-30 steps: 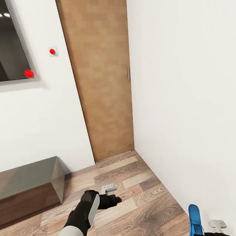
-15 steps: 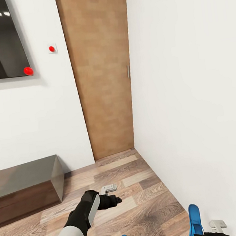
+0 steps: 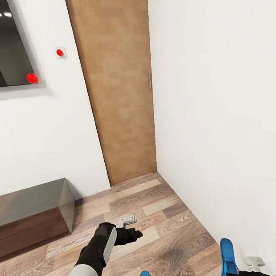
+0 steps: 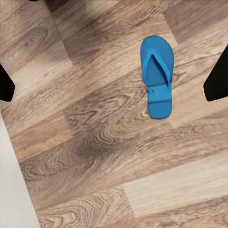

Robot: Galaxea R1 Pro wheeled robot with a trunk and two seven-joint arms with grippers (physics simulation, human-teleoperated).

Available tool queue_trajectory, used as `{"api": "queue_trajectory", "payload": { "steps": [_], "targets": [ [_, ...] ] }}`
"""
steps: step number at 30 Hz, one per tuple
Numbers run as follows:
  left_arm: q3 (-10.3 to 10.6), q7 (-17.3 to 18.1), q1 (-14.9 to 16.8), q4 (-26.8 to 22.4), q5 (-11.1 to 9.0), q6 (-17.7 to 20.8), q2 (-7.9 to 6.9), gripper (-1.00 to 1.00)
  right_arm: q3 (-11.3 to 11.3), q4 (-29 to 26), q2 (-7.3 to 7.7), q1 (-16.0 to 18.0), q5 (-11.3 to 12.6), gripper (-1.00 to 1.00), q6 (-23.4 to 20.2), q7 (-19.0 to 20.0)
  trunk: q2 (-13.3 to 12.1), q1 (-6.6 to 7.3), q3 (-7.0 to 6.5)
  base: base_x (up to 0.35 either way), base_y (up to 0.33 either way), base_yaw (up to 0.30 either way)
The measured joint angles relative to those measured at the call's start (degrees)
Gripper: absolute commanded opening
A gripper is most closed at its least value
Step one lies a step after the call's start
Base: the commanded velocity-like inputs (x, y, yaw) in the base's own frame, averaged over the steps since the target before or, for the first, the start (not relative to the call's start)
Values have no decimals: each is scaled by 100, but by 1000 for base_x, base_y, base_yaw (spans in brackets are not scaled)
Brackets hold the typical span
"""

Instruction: In the bedroom, move the book from the bed onto either nightstand, and place the two sandals side by side next to the bed.

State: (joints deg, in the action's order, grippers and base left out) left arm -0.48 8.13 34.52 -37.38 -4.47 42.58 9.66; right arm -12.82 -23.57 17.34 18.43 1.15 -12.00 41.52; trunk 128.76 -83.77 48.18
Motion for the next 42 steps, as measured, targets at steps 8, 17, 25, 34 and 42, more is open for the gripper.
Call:
{"api": "queue_trajectory", "payload": {
  "steps": [8, 17, 25, 34, 42],
  "targets": [
    [1, 7, 1, 1, 0, 5, 0, 100, -29, -972, -141, 57, 233, -100, -1855, 74, 321, -176, 143, 0, 0, 0],
    [6, 25, 0, 6, -6, -2, 8, 100, -35, -1847, -1058, 87, 1048, -100, -2427, -7, 682, -373, 305, 0, 0, 0],
    [8, 35, -10, 9, -13, -1, 10, 100, -43, -2341, -1222, 88, 1469, -100, -2397, -36, 1003, -549, 449, 0, 0, 0],
    [8, 28, -17, 7, -8, 12, 9, 100, -60, -2384, -1235, 87, 1524, -100, -2372, -38, 1364, -747, 611, 0, 0, 0],
    [5, 19, -17, 0, -2, 8, 5, 100, -64, -2383, -1226, 88, 1556, -100, -2380, -24, 1453, -807, 779, 0, 0, 0]
  ]
}}
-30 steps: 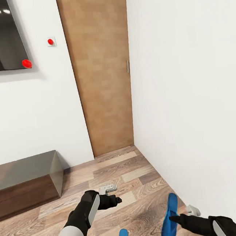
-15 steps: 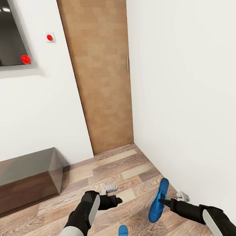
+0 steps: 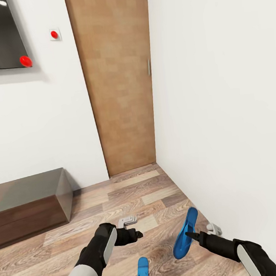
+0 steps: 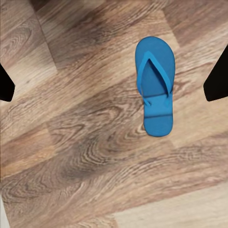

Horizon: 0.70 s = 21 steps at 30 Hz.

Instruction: In the bedroom, move the book from the bed onto either nightstand, and place the two sandals side by side next to the bed.

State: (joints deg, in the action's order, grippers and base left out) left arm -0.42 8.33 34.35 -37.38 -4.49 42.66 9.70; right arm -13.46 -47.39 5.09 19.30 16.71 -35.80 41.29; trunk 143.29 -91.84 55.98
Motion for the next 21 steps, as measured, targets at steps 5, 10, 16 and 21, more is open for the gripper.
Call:
{"api": "queue_trajectory", "payload": {
  "steps": [5, 10, 16, 21],
  "targets": [
    [-4, -1, 0, 0, 2, -1, -4, 100, 2, 3, -3, 0, 1, -100, -1, 1, 7, -13, 111, 0, 0, 0],
    [-5, -1, 0, 0, 2, -9, -5, 100, 3, 4, -1, 0, 1, -100, 0, 1, 13, -26, 222, 0, 0, 0],
    [-5, -1, 0, 0, 2, -10, -5, 100, 3, 4, 2, 0, 1, -100, 0, 1, 22, -41, 355, 0, 0, 0],
    [-5, -1, 0, 0, 2, -10, -5, 100, -4, 2, 4, 0, 1, -100, 0, 0, 28, -54, 466, 0, 0, 0]
  ]
}}
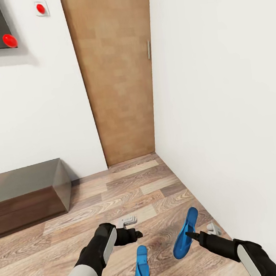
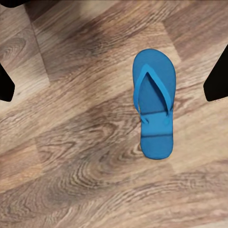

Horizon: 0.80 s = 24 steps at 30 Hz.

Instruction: In the bedroom, move the book from the bed onto either nightstand, and place the two sandals side by side next to the bed.

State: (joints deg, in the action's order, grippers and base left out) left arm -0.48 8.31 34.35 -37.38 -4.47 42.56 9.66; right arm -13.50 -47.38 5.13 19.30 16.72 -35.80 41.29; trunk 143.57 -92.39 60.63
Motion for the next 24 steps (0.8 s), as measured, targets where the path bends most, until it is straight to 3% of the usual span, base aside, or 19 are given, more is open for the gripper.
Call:
{"api": "queue_trajectory", "payload": {
  "steps": [4, 6, 8, 13, 14, 24],
  "targets": [
    [0, 0, 0, 1, 0, -3, 0, 100, -2, -6, 0, 0, 18, -100, -16, 37, 5, -10, 89, 0, 0, 0],
    [0, 0, 0, 2, 0, -1, 0, 100, -2, -12, 6, 0, 149, -100, -42, 58, 8, -15, 133, 0, 0, 0],
    [0, 0, 0, 3, 0, -5, 0, 100, -6, -16, 24, 1, 541, -100, -65, 67, 11, -20, 177, 0, 0, 0],
    [0, 0, 0, 4, 0, -8, 0, 100, 41, -33, 47, 1, 2031, -100, -81, 88, 18, -33, 288, 0, 0, 0],
    [0, 0, 0, 6, -2, -8, 0, 100, 50, -34, 49, 1, 2189, -100, -75, 85, 19, -36, 310, 0, 0, 0],
    [0, 2, 0, 6, 0, -9, 0, 100, 44, -26, 28, 0, 2353, -100, -60, 76, 32, -62, 532, 0, 0, 0]
  ]
}}
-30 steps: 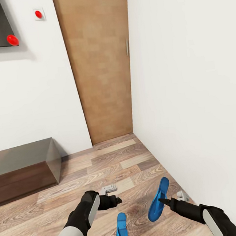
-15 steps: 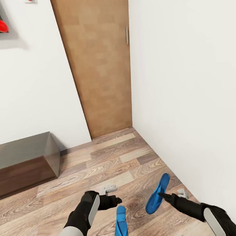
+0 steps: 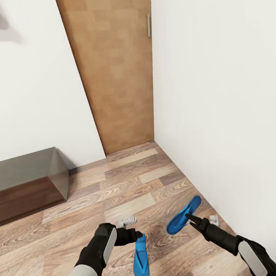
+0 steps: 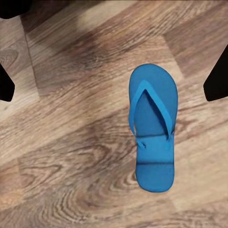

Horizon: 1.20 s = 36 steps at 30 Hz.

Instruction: In the bedroom, move the book from the bed onto either nightstand, and place the two sandals side by side next to the bed.

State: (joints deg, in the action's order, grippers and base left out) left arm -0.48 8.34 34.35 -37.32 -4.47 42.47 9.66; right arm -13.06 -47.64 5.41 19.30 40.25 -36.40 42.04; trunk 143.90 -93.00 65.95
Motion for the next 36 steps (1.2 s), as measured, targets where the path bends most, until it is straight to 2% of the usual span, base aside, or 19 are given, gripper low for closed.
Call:
{"api": "queue_trajectory", "payload": {
  "steps": [27, 36],
  "targets": [
    [-2, 5, 0, 2, 0, -4, 0, 100, 15, 0, -31, 0, 3, -100, 8, -13, 36, -70, 599, 0, 0, 0],
    [-8, 6, 0, -5, 0, -9, 0, 100, -33, -5, 48, 0, 2, -100, -26, -18, 48, -93, 798, 0, 0, 0]
  ]
}}
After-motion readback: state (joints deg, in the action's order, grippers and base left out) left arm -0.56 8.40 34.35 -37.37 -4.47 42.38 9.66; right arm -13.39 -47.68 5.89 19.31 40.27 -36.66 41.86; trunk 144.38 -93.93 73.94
